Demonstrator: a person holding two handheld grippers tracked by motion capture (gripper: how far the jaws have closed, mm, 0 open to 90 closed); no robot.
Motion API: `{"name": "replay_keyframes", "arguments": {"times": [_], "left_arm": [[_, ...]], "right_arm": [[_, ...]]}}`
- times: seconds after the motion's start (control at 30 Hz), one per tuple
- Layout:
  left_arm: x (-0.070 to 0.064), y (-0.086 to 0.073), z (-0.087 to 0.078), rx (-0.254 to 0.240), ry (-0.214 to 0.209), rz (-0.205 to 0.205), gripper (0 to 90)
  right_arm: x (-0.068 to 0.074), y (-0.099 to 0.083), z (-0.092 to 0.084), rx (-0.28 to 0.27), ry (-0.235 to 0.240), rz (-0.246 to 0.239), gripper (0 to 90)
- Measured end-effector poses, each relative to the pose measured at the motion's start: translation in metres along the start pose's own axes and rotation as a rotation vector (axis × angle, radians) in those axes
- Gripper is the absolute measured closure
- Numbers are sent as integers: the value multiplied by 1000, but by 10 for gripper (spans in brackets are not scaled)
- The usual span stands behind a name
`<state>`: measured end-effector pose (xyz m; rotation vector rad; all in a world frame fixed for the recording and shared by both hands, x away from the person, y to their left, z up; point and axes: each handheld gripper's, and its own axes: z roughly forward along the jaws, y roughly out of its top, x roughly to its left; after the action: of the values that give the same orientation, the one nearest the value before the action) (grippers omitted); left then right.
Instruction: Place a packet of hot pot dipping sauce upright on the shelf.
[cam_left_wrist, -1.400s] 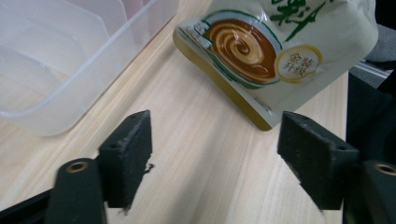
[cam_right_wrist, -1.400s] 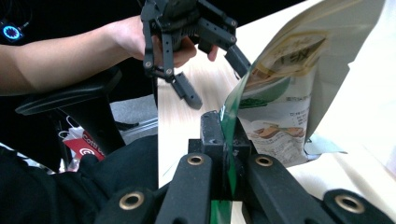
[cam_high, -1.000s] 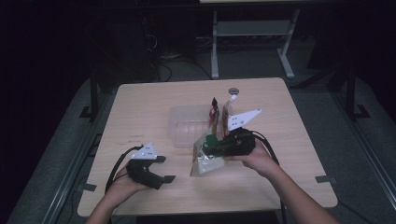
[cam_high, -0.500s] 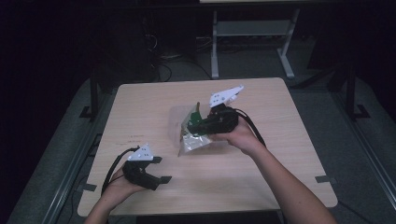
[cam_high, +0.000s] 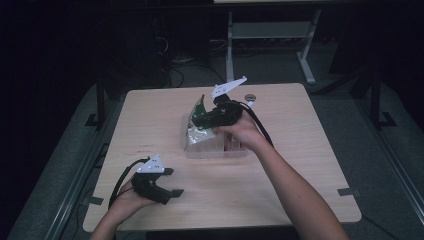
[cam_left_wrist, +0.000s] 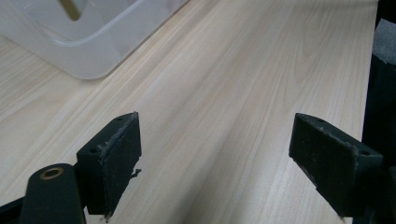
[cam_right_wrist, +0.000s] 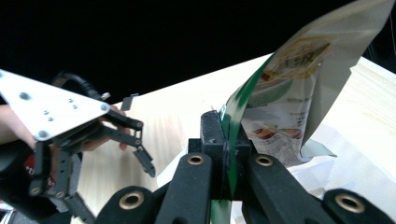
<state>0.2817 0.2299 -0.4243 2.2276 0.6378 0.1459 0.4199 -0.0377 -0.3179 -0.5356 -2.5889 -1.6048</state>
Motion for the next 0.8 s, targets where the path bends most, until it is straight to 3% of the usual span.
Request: {"name": "replay_keyframes", "arguments": {"times": [0.23, 0.47, 0.8], "left_arm": [[0, -1, 1, 7, -4, -3, 162], [0, -1, 3, 13, -6, -1, 161], [1, -2, 3, 17, -6, -3, 160]], "right_arm": [[-8, -5, 2, -10, -12, 25, 900], [-11, -9, -10, -21, -28, 29, 900], [-16, -14, -14, 0, -49, 39, 900]]}}
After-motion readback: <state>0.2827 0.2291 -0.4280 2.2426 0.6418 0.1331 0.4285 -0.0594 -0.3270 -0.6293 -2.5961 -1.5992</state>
